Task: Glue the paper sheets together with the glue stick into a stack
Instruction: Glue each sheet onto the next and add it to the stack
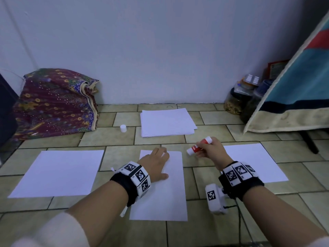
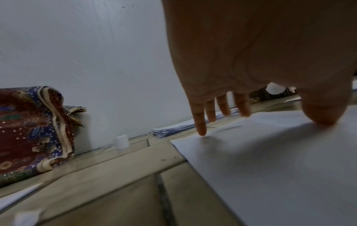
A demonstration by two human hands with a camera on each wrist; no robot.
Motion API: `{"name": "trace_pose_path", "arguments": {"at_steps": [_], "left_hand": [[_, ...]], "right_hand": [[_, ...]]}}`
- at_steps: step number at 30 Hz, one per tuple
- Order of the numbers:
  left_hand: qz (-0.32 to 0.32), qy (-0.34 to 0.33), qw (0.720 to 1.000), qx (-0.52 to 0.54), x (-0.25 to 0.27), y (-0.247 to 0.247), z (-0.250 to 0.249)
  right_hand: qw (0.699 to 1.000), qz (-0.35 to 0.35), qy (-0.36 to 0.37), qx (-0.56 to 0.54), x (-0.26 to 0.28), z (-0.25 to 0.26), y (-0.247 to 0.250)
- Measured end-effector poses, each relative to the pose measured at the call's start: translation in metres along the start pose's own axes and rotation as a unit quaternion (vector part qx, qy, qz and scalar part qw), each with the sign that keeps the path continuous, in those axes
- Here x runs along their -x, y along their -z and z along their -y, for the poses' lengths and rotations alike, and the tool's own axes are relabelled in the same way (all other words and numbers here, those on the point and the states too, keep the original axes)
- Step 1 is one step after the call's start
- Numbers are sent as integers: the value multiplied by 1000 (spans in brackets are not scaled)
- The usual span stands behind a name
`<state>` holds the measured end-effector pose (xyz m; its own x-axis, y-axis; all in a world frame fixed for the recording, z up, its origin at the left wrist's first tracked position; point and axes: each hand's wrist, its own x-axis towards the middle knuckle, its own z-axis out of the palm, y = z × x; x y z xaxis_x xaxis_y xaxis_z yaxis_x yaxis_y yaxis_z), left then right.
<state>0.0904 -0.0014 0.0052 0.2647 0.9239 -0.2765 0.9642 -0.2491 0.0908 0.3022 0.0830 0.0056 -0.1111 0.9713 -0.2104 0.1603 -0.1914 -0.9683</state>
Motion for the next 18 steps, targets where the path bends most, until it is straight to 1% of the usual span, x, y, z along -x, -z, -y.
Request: {"name": "trace_pose_path", "arguments": {"at_steps": [2, 3, 6, 8, 12, 16, 18], "left_hand": [[9, -14, 1000, 4, 1, 1, 1], [17, -11, 1000, -4, 2, 2, 3], [28, 21, 999, -23, 3, 5, 9], [27, 35, 999, -11, 1, 5, 11], [20, 68, 997, 21, 1, 2, 10], [14, 75, 997, 26, 3, 0, 10], [15, 77, 997, 26, 3, 0, 11]], "right_hand": [[1000, -3, 7, 17, -4, -3, -11], [999, -8, 16, 37, -6, -3, -17], [992, -19, 54, 113, -12, -1, -36], [986, -11, 75, 147, -12, 6, -49], [965, 43, 130, 225, -13, 19, -77], [931, 119, 175, 298, -15, 21, -96], [907, 142, 192, 348, -16, 23, -97]]}}
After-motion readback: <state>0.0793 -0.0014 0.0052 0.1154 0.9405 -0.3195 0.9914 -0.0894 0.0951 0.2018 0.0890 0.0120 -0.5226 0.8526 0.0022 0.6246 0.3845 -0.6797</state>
